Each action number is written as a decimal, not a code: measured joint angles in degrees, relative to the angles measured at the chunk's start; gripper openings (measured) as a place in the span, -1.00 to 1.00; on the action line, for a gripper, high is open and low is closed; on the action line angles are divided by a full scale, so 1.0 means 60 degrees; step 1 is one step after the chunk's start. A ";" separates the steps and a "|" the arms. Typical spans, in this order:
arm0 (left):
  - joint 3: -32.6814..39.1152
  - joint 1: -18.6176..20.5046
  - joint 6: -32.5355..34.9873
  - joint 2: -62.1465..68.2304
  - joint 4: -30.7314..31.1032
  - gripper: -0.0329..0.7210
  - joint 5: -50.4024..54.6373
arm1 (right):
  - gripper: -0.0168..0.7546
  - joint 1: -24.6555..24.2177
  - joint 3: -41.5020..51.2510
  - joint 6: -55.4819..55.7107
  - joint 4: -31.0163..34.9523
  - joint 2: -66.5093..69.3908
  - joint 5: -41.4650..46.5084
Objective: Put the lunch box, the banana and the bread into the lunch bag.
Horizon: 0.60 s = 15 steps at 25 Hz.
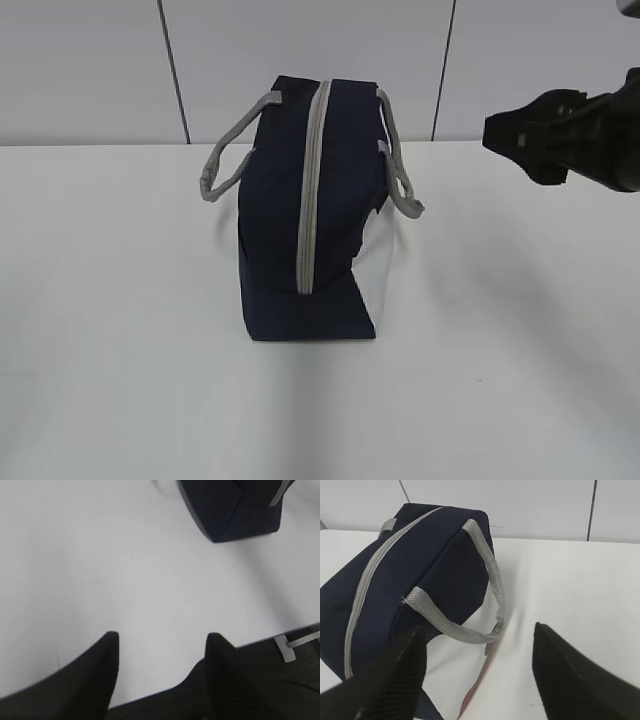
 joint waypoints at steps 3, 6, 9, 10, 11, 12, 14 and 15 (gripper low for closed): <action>0.0000 0.0000 0.0000 0.0000 0.0000 0.10 0.0000 | 0.32 0.0000 0.0000 0.0000 0.0000 0.0000 0.0170; 0.0000 0.0000 0.0000 0.0000 0.0000 0.06 0.0000 | 0.32 0.0000 0.0000 0.0000 0.0021 0.0000 0.0545; 0.0000 0.0000 0.0000 0.0000 0.0000 0.03 0.0000 | 0.32 0.0000 0.0000 0.0000 0.0058 0.0000 0.0857; 0.0000 0.0000 0.0000 0.0000 0.0000 0.02 0.0000 | 0.32 -0.0056 0.0000 0.0000 0.0057 0.0000 0.0877; 0.0000 0.0000 0.0000 0.0000 0.0000 0.00 0.0000 | 0.32 -0.0125 0.0000 0.0000 0.0057 -0.0021 0.0899; 0.0000 0.0000 0.0000 0.0000 0.0000 -0.02 0.0000 | 0.32 -0.0239 0.0000 0.0000 0.0057 -0.0068 0.0899; 0.0000 0.0000 0.0000 0.0000 0.0000 -0.05 0.0000 | 0.32 -0.0571 0.0000 0.0000 0.0061 -0.0241 0.0875; 0.0000 0.0000 0.0000 0.0000 0.0000 -0.06 0.0000 | 0.32 -0.0809 0.0000 0.0000 0.0061 -0.0377 0.0875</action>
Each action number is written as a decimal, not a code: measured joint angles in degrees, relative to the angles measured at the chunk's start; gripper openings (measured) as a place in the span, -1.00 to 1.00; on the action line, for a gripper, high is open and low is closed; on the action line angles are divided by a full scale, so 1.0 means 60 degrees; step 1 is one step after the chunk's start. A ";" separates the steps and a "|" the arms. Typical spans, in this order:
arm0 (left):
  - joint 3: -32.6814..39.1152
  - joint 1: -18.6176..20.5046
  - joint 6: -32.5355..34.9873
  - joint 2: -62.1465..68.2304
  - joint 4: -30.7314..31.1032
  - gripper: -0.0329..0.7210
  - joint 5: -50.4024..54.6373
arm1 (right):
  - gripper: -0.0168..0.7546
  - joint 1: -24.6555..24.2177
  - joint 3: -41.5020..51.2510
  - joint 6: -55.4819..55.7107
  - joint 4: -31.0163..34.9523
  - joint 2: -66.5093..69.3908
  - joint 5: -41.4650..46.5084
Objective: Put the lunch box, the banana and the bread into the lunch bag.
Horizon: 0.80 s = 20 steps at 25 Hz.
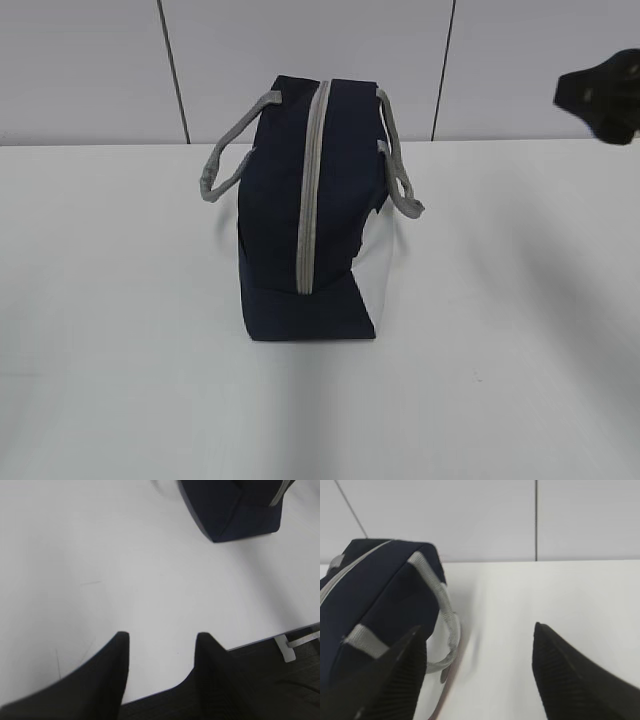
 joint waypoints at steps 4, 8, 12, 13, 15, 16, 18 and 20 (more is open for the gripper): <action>0.0000 0.0000 0.0000 0.0000 0.0000 -0.12 0.0000 | 0.32 -0.0992 0.0000 0.0018 0.0016 -0.0811 -0.0093; 0.0000 0.0000 0.0000 0.0000 0.0000 -0.15 0.0000 | 0.32 -0.1599 0.0000 0.0018 0.0016 -0.1675 -0.0470; 0.0000 0.0000 0.0000 0.0000 0.0000 -0.15 0.0000 | 0.32 -0.1660 0.0123 0.0018 0.0016 -0.2221 -0.0794; 0.0000 0.0000 0.0000 0.0000 0.0000 -0.15 0.0000 | 0.32 -0.1660 0.0192 0.0018 0.0016 -0.2264 -0.0794; 0.0000 0.0000 0.0000 0.0000 0.0000 -0.15 0.0000 | 0.32 -0.1684 0.0319 0.0018 0.0016 -0.2285 -0.0794; 0.0000 0.0000 0.0000 0.0000 0.0000 -0.15 0.0000 | 0.32 -0.1693 0.0402 0.0035 0.0016 -0.2285 -0.0794; 0.0000 0.0000 0.0000 0.0000 0.0000 -0.15 -0.0005 | 0.32 -0.1693 0.0517 0.0088 0.0016 -0.2285 -0.0831; 0.0000 0.0000 0.0000 0.0000 0.0000 -0.16 -0.0005 | 0.32 -0.1693 0.0601 0.0150 0.0016 -0.2285 -0.0933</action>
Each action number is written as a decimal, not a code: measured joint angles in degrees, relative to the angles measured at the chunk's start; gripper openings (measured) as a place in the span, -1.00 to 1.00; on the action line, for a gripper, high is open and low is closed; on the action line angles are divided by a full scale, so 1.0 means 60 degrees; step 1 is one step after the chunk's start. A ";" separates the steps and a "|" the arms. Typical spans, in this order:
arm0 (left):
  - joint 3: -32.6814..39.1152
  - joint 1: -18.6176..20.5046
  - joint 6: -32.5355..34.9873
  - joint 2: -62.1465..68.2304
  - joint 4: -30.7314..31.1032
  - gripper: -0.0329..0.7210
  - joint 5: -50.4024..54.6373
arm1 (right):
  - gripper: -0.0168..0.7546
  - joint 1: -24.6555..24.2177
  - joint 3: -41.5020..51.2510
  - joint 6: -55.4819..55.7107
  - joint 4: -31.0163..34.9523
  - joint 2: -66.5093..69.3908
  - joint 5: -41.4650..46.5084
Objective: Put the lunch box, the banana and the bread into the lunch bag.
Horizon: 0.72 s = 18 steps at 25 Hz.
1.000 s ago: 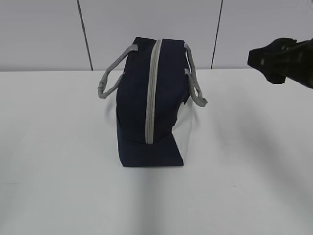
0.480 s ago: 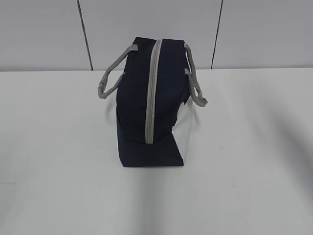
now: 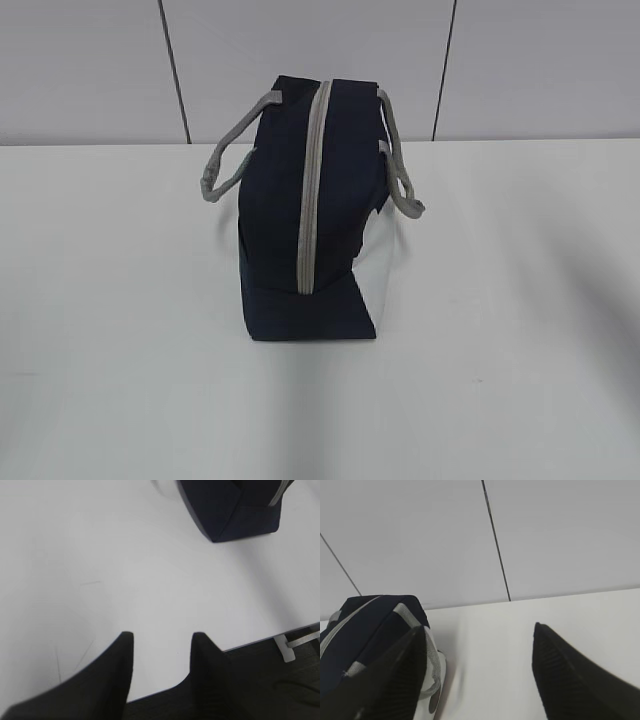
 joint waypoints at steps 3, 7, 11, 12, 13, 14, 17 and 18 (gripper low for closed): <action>0.0000 0.0000 0.0000 0.0000 0.0000 -0.20 0.0000 | 0.32 0.0000 0.0328 0.0064 0.0000 0.0000 -0.0369; 0.0000 0.0000 0.0000 0.0000 0.0000 -0.24 0.0000 | 0.32 0.0000 0.1026 0.0121 -0.0036 0.0000 -0.0849; 0.0000 0.0000 0.0000 0.0000 0.0000 -0.26 0.0000 | 0.32 0.0000 0.1412 0.0116 -0.0036 0.0000 -0.0831; 0.0000 0.0000 0.0000 0.0000 0.0000 -0.26 0.0000 | 0.32 0.0000 0.1483 -0.0060 0.0012 0.0000 -0.0810; 0.0000 0.0000 0.0000 0.0000 0.0000 -0.26 0.0000 | 0.32 0.0000 0.1524 -0.0554 0.0413 0.0000 -0.0810; 0.0000 0.0000 0.0000 0.0000 0.0000 -0.26 0.0000 | 0.32 0.0000 0.1592 -0.1140 0.1036 0.0000 -0.0810; 0.0000 0.0000 0.0000 0.0000 0.0000 -0.26 0.0000 | 0.32 0.0000 0.1813 -0.3885 0.3866 0.0000 -0.0616; 0.0000 0.0000 0.0000 0.0000 0.0000 -0.26 0.0000 | 0.32 0.0000 0.1885 -0.5204 0.5034 0.0000 -0.0383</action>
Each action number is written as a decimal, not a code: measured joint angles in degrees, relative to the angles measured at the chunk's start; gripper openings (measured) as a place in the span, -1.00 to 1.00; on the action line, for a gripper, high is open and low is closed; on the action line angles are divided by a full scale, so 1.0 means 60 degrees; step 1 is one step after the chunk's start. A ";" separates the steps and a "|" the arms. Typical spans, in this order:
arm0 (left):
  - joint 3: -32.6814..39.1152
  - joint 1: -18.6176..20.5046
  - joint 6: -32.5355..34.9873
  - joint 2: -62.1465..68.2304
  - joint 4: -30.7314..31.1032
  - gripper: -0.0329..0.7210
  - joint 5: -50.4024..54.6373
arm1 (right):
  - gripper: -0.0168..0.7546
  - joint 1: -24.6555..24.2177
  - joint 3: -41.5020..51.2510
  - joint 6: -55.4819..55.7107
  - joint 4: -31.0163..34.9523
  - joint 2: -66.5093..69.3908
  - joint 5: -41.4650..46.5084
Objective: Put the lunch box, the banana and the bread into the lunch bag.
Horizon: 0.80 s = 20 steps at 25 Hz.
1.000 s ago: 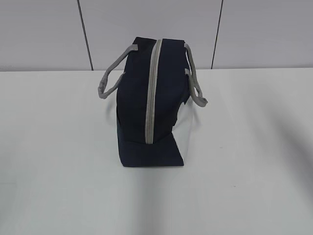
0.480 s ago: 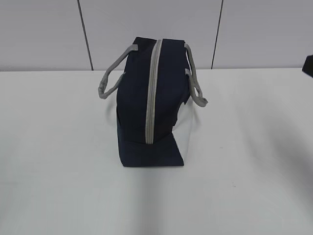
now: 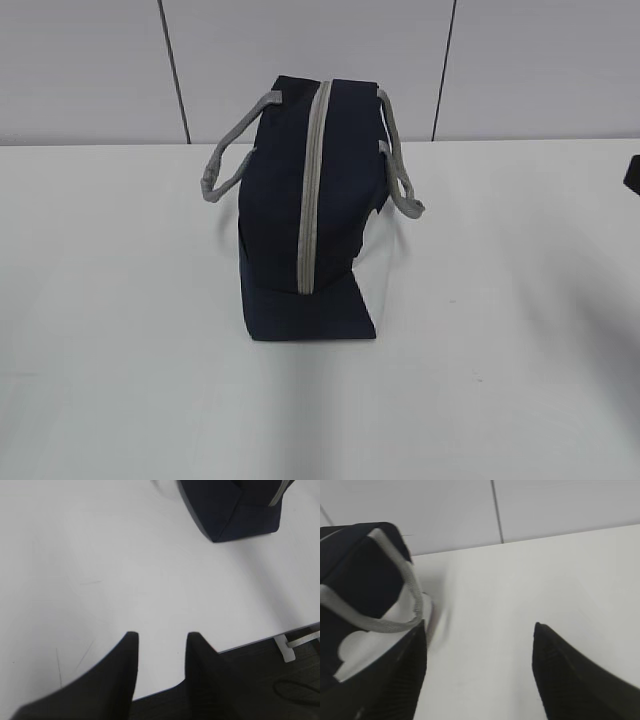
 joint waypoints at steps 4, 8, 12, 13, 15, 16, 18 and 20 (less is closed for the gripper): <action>0.0000 0.0000 0.0000 0.0000 0.0000 -0.26 0.0000 | 0.32 0.0368 0.0016 -0.5589 0.5488 0.0000 0.1754; 0.0000 0.0000 0.0000 0.0000 0.0010 -0.26 0.0000 | 0.32 0.0654 -0.0419 -1.1517 1.0851 0.0000 0.3057; 0.0000 0.0000 0.0000 0.0000 0.0010 -0.26 0.0000 | 0.32 0.0692 -0.0657 -1.5890 1.4827 -0.0036 0.3466; 0.0000 0.0000 0.0000 0.0000 0.0010 -0.26 0.0000 | 0.32 0.0692 -0.0657 -1.6240 1.5208 -0.0036 0.3489; 0.0000 0.0000 0.0000 0.0000 0.0010 -0.26 0.0000 | 0.32 0.0692 -0.0657 -1.6653 1.5575 -0.0036 0.3489; 0.0000 0.0000 0.0000 0.0000 0.0010 -0.26 0.0000 | 0.32 0.0692 -0.0657 -1.6714 1.5690 -0.0036 0.3489; 0.0000 0.0000 0.0000 0.0000 0.0010 -0.26 0.0000 | 0.32 0.0692 -0.0657 -1.6830 1.5798 -0.0036 0.3489; 0.0000 0.0000 0.0000 0.0000 0.0010 -0.26 0.0000 | 0.32 0.0692 -0.0657 -1.6833 1.5842 -0.0036 0.3489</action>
